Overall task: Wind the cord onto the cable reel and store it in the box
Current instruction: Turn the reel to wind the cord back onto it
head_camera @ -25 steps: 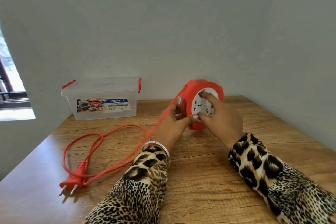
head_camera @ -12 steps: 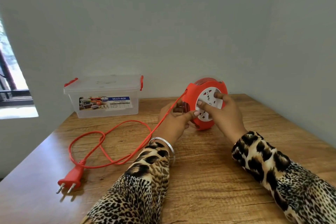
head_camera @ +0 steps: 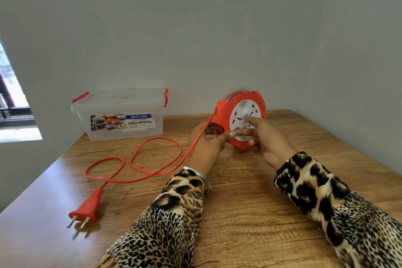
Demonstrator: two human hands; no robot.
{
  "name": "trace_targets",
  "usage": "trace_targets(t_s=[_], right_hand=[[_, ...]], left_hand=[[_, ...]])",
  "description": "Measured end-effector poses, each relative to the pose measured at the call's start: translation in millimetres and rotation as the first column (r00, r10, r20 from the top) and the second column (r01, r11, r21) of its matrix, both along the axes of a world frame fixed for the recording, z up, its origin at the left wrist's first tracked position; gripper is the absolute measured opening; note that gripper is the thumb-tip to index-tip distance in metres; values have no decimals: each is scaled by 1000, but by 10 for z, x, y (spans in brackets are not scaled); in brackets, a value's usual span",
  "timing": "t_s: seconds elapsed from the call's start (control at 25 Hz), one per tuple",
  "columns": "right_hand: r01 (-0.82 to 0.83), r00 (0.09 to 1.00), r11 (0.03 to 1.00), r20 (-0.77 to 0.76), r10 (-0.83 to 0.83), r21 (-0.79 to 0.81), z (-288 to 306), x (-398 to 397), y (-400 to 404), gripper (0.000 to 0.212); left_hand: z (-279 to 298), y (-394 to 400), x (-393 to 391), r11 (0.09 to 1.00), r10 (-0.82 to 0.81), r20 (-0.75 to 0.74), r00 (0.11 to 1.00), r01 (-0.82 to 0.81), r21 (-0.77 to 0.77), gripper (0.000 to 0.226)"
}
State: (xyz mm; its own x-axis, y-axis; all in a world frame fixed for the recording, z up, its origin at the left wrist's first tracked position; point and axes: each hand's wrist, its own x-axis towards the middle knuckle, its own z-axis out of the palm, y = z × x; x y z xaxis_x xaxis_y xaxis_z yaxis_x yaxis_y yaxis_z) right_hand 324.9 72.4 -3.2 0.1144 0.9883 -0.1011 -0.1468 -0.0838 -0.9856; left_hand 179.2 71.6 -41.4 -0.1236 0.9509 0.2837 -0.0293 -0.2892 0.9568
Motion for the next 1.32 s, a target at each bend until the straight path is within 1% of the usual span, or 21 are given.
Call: trace_targets(t_s=[0.04,0.08,0.12,0.16,0.2,0.24,0.32,0.36,0.44,0.52,0.6,0.72,0.84,0.92,1.04,1.12,1.16,1.2,1.24,1.28,1.32], right_hand=[[27,992,997,124,-36,70,-22,14,-10,22],[50,946,981,306,-107,186,-54,41,-15,19],[48,827,938,513,-231,344,-95,83,-9,16],[-19,645,862,665,-376,506,-130,124,-1,12],[-145,491,773,723,-486,618,-130,153,0,12],[-291,398,688,738,-544,665,-108,163,8,18],[-527,287,580,772,-567,622,-65,144,15,31],[-592,224,563,788,-573,577,-62,109,16,37],[-630,49,610,809,-586,480,-80,35,33,53],[-597,-150,696,797,-585,399,-113,-20,67,65],[-579,-232,712,756,-612,398,-110,-30,70,64],[-589,-206,642,676,-707,492,-105,-30,19,57],[-501,-192,683,701,-687,532,-156,-53,20,56],[-429,-132,702,729,-671,569,-178,-78,31,58],[-407,-59,671,715,-697,620,-213,-106,39,59],[-321,37,700,747,-664,638,-230,-119,53,61],[-228,143,738,772,-619,635,-229,-124,66,64],[-110,317,803,787,-530,585,-208,-128,88,67],[0,580,879,716,-388,477,-167,-129,104,69],[61,819,939,521,-240,338,-115,-117,111,67],[71,945,974,297,-134,215,-80,-84,105,58]], left_hand=[[11,2,-24,1000,-4,6,1000,4,-13,35],[25,11,-58,1000,7,6,1000,-7,-17,37],[47,20,-100,1000,28,6,1000,-28,-2,39],[72,35,-157,998,52,7,999,-52,33,37],[99,45,-213,996,70,18,997,-71,62,36],[117,51,-270,994,77,31,997,-79,79,37],[148,54,-353,994,62,38,997,-65,86,41],[158,50,-378,995,52,32,998,-54,87,41],[176,45,-404,995,32,19,999,-34,90,41],[202,42,-403,995,13,-10,1000,-12,96,44],[226,27,-377,994,-8,-43,999,12,108,47],[247,21,-352,991,16,-93,995,-4,131,43],[222,28,-348,990,29,-125,992,-11,140,35],[197,5,-334,994,21,-129,991,-7,111,32],[203,-1,-331,996,25,-104,994,-15,88,34],[189,3,-311,996,28,-71,997,-22,83,39],[169,-5,-267,997,21,-47,999,-18,69,42],[137,-21,-190,999,9,-16,1000,-8,44,45],[107,-54,-94,1000,-5,-3,1000,5,15,47],[82,-80,9,1000,-6,-10,1000,6,1,48],[58,-79,109,1000,15,-38,999,-14,11,49]])
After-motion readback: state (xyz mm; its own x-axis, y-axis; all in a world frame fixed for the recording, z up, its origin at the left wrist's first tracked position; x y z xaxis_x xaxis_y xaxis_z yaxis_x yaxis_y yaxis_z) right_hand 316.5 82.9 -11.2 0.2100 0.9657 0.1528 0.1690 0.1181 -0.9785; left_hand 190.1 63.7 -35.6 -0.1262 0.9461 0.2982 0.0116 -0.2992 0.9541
